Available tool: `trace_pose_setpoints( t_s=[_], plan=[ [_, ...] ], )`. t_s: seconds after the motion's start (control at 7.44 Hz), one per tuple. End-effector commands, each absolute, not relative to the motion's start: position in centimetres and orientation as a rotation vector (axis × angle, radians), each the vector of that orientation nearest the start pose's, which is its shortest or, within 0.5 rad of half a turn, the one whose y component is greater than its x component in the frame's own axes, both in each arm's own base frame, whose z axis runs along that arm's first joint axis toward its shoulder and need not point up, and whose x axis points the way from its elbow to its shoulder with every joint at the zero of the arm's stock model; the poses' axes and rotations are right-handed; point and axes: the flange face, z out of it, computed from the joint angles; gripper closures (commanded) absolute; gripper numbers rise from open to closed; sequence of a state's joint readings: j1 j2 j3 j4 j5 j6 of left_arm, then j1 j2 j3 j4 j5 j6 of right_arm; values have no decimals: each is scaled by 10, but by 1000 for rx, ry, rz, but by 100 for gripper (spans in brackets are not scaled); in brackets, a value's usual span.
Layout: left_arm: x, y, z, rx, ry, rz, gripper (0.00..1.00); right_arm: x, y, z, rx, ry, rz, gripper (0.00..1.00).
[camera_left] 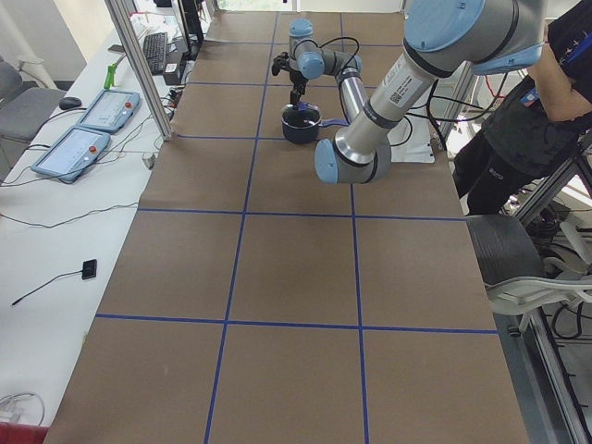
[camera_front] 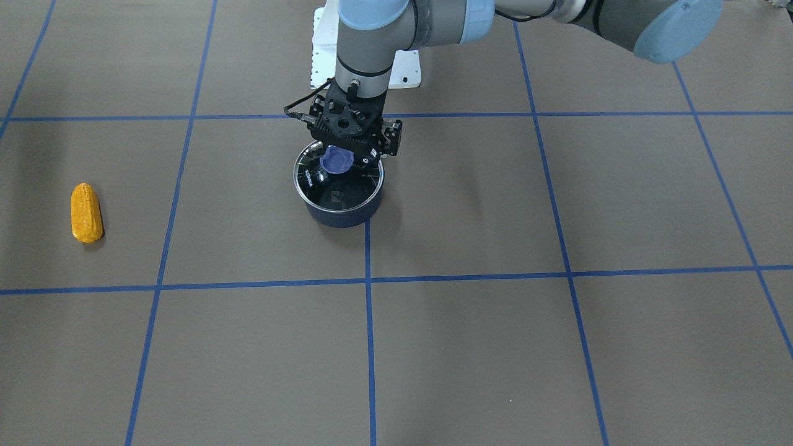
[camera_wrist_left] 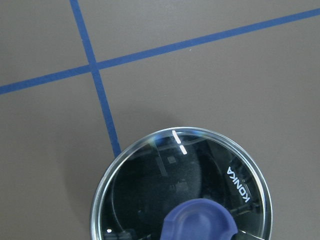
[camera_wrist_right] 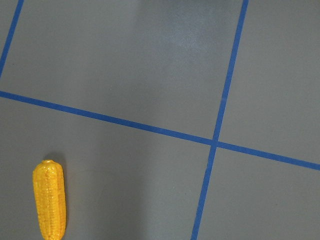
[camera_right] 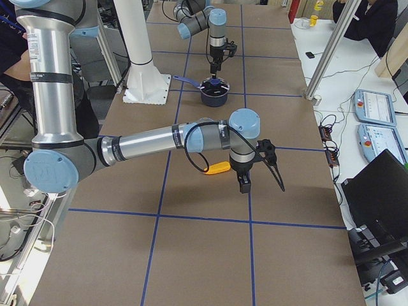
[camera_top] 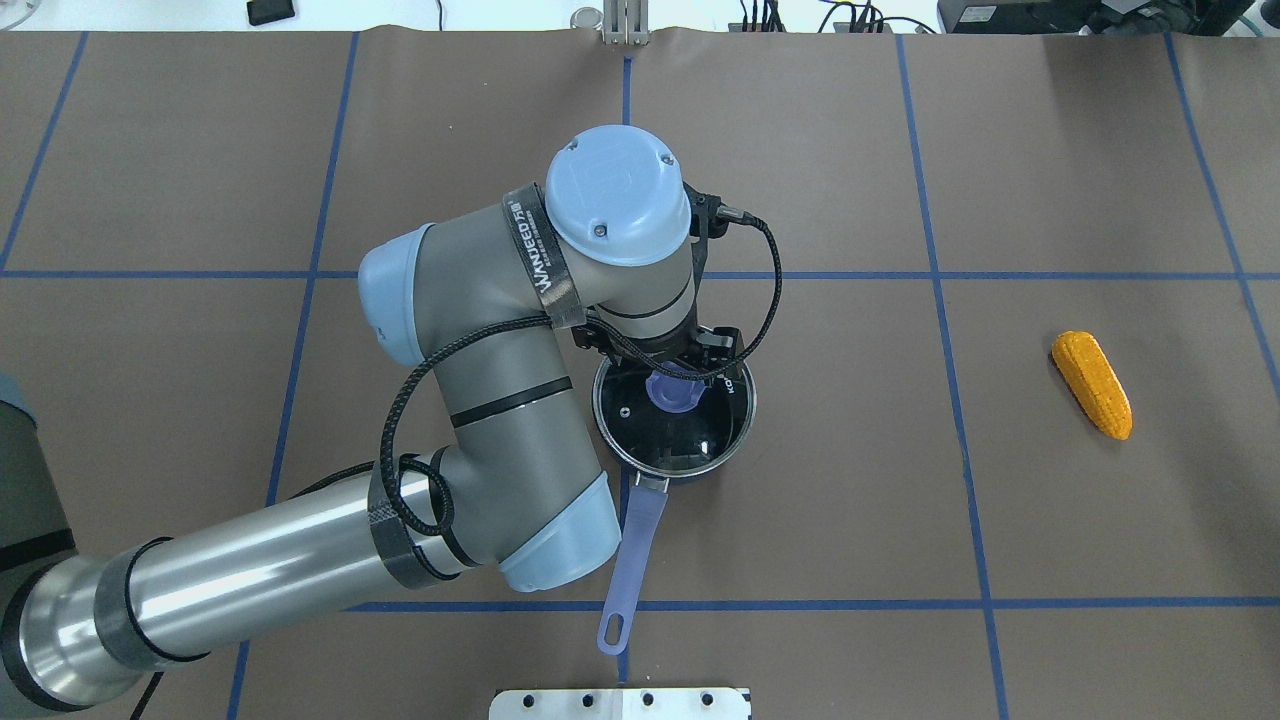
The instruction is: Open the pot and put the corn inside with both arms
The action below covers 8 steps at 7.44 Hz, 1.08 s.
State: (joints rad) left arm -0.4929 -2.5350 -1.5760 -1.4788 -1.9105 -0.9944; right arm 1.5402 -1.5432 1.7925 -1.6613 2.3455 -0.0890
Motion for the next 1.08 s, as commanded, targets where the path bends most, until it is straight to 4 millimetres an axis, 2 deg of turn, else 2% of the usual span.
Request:
trace_pose_setpoints(
  t_s=[0.0,0.27,0.4,0.81,0.94],
  plan=[
    [602,-415,73,186,897,210,2,48,-503,545,173,-769,-175,0],
    [608,-417,78,192,905,214,4,49,-503,545,173,-769,-173,0],
    [608,-417,78,192,905,214,18,49,-503,546,172,-769,-173,0],
    [605,-419,77,222,893,197,82,49,-502,546,172,-769,-173,0],
    [599,-420,74,244,892,188,100,48,-501,546,173,-769,-175,0]
  ],
)
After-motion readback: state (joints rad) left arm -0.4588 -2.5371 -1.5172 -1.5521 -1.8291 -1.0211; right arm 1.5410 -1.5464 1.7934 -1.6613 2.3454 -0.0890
